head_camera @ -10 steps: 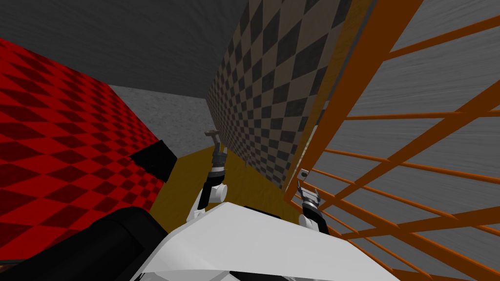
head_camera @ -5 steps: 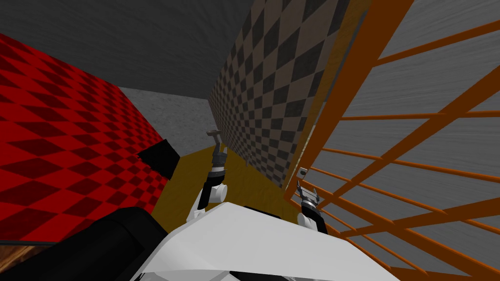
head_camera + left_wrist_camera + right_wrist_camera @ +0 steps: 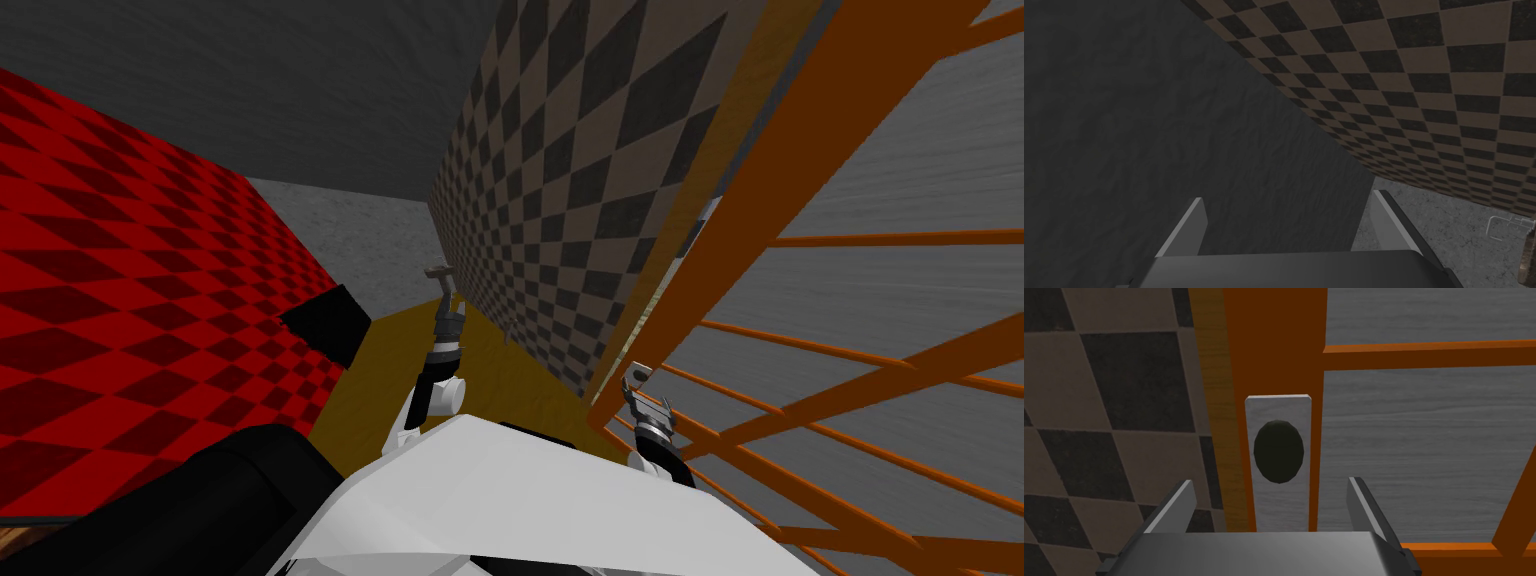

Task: Pull the door open

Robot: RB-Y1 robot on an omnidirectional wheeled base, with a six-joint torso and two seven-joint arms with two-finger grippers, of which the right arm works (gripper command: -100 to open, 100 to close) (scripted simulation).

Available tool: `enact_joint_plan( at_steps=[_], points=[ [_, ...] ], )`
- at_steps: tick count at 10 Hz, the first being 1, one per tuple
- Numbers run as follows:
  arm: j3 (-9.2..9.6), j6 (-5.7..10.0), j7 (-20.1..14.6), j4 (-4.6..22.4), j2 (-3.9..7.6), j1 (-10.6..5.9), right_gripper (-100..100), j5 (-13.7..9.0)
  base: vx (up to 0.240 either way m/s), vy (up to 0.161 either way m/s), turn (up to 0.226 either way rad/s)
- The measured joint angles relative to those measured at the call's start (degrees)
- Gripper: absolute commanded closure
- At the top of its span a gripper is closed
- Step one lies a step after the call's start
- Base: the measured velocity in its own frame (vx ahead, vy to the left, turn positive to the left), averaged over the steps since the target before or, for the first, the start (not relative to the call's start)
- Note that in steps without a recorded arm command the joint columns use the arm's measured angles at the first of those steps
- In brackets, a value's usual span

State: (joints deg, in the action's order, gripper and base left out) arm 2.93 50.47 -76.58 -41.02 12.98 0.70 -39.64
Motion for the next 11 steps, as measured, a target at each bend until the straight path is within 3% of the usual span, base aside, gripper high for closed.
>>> enact_joint_plan(
  at_steps=[4,5,11],
  points=[
    [-0.03,1.24,-4.1,2.1,3.13,1.07,-100,-0.2,0.135,-0.018,0.045],
    [-0.04,1.30,-4.3,2.1,3.22,1.06,100,-0.2,-0.015,0.003,-0.007],
    [0.00,1.10,-4.1,2.1,3.12,1.12,100,-0.2,-0.030,0.002,0.011]
  ],
)
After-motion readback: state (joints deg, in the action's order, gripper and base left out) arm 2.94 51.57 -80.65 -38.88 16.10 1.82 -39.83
